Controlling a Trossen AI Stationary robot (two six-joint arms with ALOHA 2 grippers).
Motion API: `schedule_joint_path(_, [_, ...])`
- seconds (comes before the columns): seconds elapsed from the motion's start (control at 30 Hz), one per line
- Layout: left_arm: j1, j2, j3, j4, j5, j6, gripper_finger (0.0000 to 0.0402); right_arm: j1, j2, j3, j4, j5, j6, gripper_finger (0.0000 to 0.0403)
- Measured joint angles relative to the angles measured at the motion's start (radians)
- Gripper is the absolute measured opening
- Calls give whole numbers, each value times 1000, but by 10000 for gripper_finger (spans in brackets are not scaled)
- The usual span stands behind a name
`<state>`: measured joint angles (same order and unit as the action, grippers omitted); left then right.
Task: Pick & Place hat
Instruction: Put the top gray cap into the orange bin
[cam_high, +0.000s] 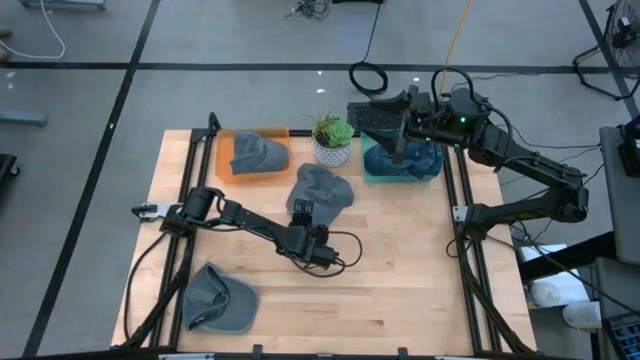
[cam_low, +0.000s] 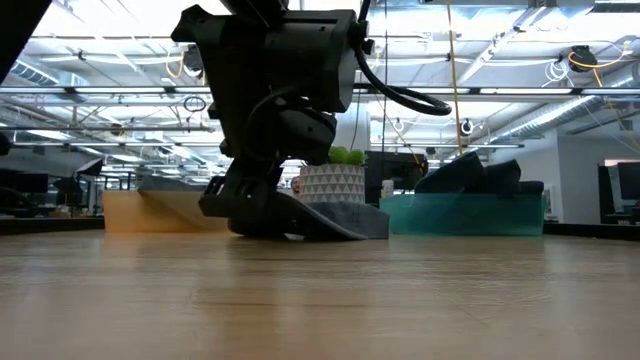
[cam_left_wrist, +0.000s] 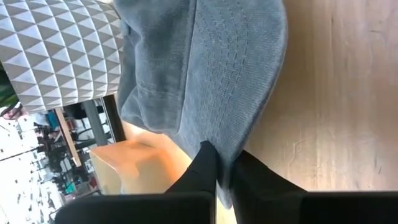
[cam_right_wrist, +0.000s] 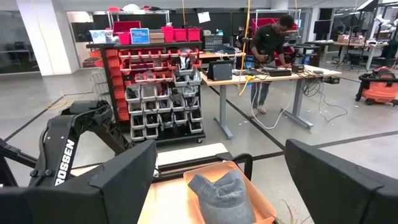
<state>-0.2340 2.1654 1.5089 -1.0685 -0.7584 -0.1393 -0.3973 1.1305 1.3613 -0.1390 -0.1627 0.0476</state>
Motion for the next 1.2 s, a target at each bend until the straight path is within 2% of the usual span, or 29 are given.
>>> schedule_joint_path(0.17, [0,0,0,0,8,29,15,0,0,0,0,2,0,342])
schedule_joint_path(0.5, [1,-38,18,-50,15,-9,12,0,1,0,0,4,-8,339])
schedule_joint_path(1.2, [0,-570,87,-39,178,-110,10,0,1,0,0,0,53,337])
